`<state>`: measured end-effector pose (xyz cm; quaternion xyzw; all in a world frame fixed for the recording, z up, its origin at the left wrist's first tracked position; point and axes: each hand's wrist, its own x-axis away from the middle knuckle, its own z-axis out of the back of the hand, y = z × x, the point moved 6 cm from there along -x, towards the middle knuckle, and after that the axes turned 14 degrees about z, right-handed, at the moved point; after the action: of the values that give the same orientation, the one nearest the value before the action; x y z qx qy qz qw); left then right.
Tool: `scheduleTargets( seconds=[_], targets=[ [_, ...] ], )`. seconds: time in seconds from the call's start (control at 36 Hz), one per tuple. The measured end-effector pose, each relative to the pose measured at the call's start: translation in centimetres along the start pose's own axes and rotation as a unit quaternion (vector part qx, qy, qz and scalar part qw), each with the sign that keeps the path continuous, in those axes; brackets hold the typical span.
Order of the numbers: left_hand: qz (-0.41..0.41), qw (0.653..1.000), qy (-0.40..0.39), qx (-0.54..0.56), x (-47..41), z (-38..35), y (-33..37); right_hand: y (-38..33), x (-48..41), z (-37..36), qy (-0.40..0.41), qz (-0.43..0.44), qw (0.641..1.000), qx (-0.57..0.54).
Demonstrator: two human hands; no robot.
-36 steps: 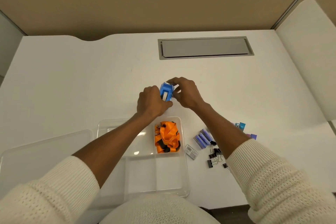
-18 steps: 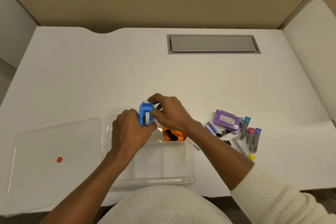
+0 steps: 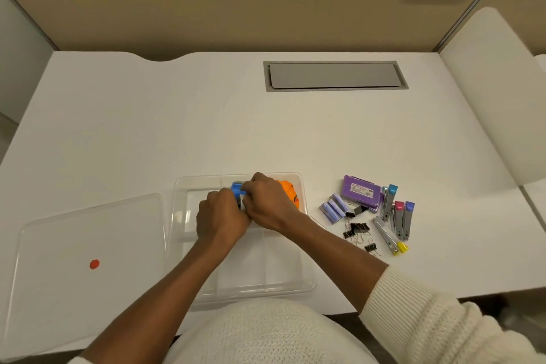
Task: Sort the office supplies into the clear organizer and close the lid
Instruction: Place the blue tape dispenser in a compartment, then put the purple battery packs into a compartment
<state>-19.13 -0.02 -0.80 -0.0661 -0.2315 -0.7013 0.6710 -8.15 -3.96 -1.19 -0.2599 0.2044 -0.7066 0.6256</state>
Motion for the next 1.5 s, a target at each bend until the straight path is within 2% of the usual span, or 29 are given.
scheduleTargets(
  seconds=[0.14, 0.33, 0.42, 0.53, 0.61, 0.69, 0.75, 0.86, 1.0, 1.22, 1.39, 1.5],
  targets=[
    [-0.035, 0.994, 0.026, -0.103, 0.1, -0.5, 0.7, -0.2, -0.2, -0.1, 0.008, -0.004, 1.000, 0.005],
    [-0.053, 0.984, 0.022, -0.169, 0.0, -0.6, 1.3, 0.3, -0.4, 1.1, -0.025, 0.021, 0.999, 0.007],
    [-0.054, 0.977, 0.032, -0.203, 0.3, -0.1, 1.9, 1.0, 0.4, 3.0, 0.025, 0.025, 0.999, -0.038],
    [-0.083, 0.974, 0.081, -0.195, 1.4, 1.3, 3.6, 3.2, 2.8, 6.7, 0.140, 0.001, 0.988, -0.068],
    [-0.161, 0.967, 0.109, -0.163, 2.7, 1.8, 5.9, 6.1, 5.4, 9.3, 0.205, -0.038, 0.976, -0.058],
    [-0.272, 0.949, 0.100, -0.124, 5.0, 1.0, 8.8, 9.7, 8.2, 11.0, 0.234, -0.090, 0.967, -0.031],
    [-0.349, 0.927, 0.076, -0.113, 6.6, -0.5, 10.7, 12.0, 9.7, 11.1, 0.209, -0.125, 0.970, -0.007],
    [-0.493, 0.851, 0.045, -0.176, 8.9, -4.7, 13.9, 14.9, 11.6, 10.0, 0.127, -0.152, 0.980, 0.028],
    [-0.532, 0.798, 0.011, -0.284, 9.2, -8.9, 15.3, 15.2, 12.0, 8.3, 0.052, -0.130, 0.987, 0.078],
    [-0.489, 0.807, 0.009, -0.333, 9.1, -11.0, 15.4, 15.3, 11.9, 7.4, 0.029, -0.100, 0.988, 0.110],
    [-0.518, 0.794, -0.003, -0.318, 9.1, -11.1, 15.6, 15.5, 11.5, 7.8, 0.016, -0.090, 0.990, 0.105],
    [-0.521, 0.797, -0.016, -0.305, 9.2, -11.0, 15.7, 15.6, 11.3, 7.8, 0.009, -0.083, 0.991, 0.106]
  ],
)
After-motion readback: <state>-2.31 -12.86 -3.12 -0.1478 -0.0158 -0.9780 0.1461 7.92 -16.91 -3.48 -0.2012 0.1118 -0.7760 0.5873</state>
